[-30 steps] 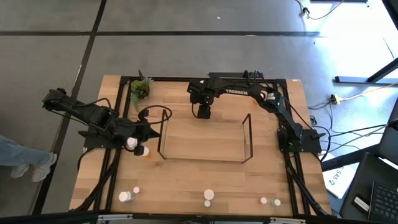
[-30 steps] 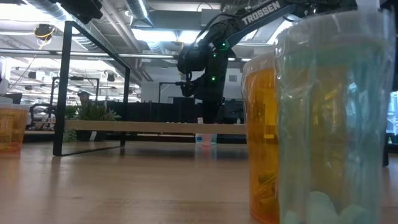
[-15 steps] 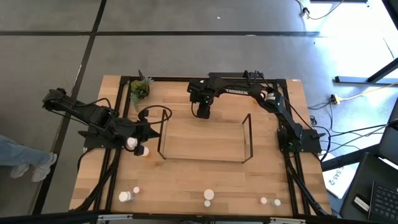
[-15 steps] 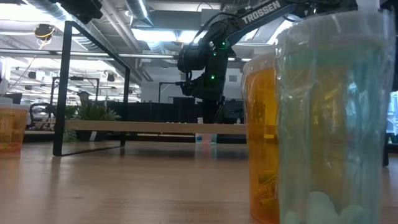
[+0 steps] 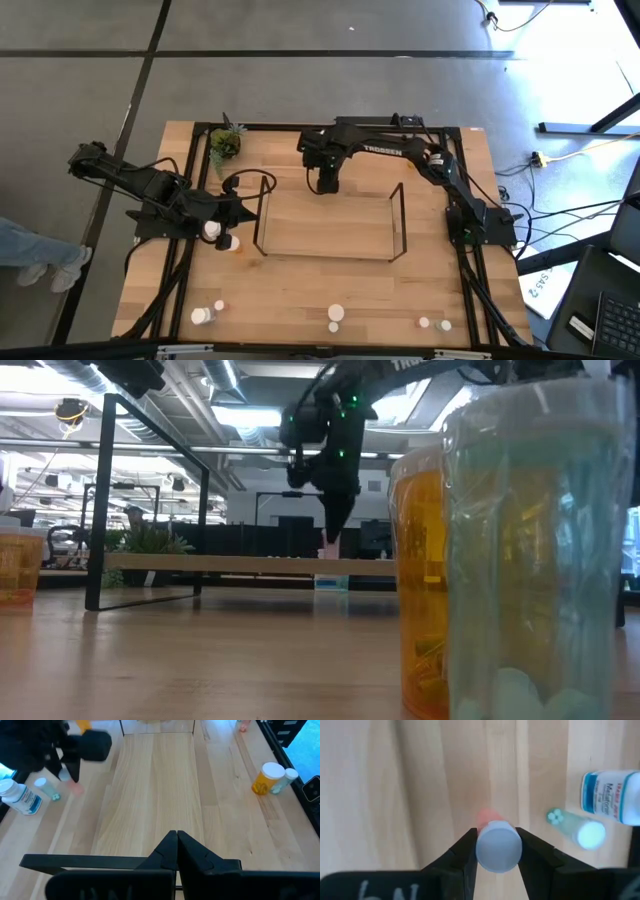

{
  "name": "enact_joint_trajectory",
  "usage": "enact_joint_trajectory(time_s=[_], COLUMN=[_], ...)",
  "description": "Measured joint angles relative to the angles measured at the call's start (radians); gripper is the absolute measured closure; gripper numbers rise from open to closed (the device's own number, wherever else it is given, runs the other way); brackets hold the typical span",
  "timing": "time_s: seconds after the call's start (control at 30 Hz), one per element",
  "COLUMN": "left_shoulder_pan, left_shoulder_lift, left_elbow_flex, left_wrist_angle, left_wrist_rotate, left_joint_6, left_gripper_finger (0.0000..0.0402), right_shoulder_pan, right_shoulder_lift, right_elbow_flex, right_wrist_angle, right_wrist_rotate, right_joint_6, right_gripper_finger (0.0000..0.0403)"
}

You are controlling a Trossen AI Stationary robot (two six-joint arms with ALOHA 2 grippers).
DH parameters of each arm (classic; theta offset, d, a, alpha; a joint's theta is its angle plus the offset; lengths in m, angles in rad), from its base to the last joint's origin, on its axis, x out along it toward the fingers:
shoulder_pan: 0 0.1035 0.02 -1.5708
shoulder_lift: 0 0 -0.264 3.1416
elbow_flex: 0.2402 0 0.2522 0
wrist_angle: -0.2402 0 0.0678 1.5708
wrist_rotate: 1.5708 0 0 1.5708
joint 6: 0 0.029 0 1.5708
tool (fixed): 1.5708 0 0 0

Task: Pick and place medicine bottles onto shelf by color
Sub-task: Move the middle right pill bottle on the shelf

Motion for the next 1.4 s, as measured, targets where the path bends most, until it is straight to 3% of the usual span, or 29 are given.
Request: enact_joint_trajectory(time_s=[0.5, 0.87, 1.03, 1.13, 1.4], left_shoulder_pan=[0.0, 0.0, 0.0, 0.0, 0.0], left_shoulder_lift=[0.0, 0.0, 0.0, 0.0, 0.0], left_elbow_flex=[0.0, 0.0, 0.0, 0.0, 0.0], left_wrist_angle=[0.0, 0.001, 0.001, 0.001, 0.006], left_wrist_rotate=[0.0, 0.027, 0.089, 0.097, 0.098], left_joint_6=[0.0, 0.0, 0.0, 0.0, 0.007], left_gripper_finger=[0.0401, 0.0401, 0.0401, 0.0401, 0.0401], right_shoulder_pan=[0.151, 0.25, 0.277, 0.305, 0.414], right_shoulder_lift=[-0.01, -0.131, -0.226, -0.303, -0.501], right_elbow_flex=[0.154, 0.139, 0.029, -0.087, -0.432], right_wrist_angle=[-0.309, -0.338, -0.338, -0.326, -0.162], right_wrist_rotate=[0.0, 0.015, 0.045, 0.111, 0.11], right_joint_6=[0.07, 0.189, 0.31, 0.413, 0.721], right_gripper_finger=[0.0282, 0.0281, 0.0281, 0.0281, 0.0281])
